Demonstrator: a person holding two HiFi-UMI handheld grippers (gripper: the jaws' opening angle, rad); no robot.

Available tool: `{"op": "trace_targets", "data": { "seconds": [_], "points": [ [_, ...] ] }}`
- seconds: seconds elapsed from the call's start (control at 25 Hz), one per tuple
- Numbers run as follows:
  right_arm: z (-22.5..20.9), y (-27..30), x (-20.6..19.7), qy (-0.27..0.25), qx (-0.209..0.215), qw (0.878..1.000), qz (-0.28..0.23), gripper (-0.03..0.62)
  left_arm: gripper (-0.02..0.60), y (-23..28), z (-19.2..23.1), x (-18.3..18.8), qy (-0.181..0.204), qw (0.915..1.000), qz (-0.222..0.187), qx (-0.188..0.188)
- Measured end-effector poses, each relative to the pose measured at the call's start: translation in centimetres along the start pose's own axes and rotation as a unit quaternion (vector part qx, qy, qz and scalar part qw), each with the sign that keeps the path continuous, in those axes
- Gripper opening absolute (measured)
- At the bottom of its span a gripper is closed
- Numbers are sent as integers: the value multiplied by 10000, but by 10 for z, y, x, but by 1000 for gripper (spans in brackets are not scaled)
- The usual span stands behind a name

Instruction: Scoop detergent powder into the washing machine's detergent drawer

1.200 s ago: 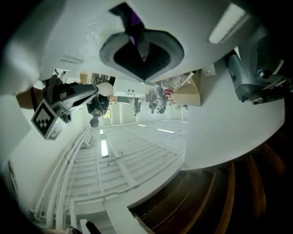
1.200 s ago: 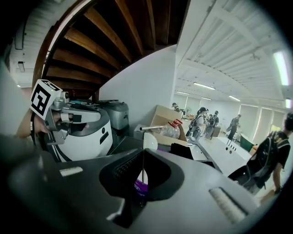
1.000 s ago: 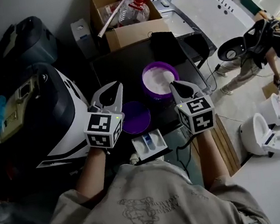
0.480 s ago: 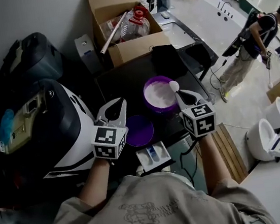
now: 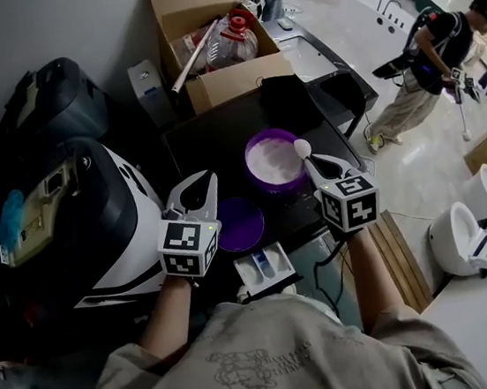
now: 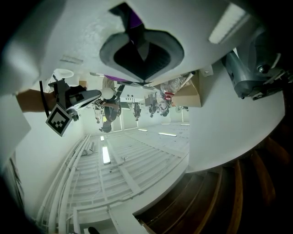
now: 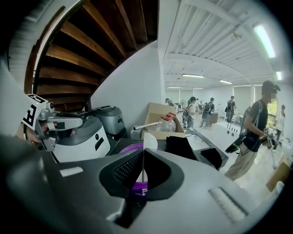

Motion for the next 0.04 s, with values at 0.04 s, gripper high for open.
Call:
{"op": "trace_targets", "data": {
  "seconds": [0.04],
  "points": [
    [0, -1, -1, 35, 46, 10000, -5, 35, 2, -1, -1, 0, -2, 10000, 2, 14]
  ]
}}
Point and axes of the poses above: the fingertips, and each gripper's own axes: y forward along the fingers, z to its left, x out of its top, the point moved 8 cm from there along -y, backward along the fingers, and after that the axes turned 11 degrees about -y, right-handed, at the moved point
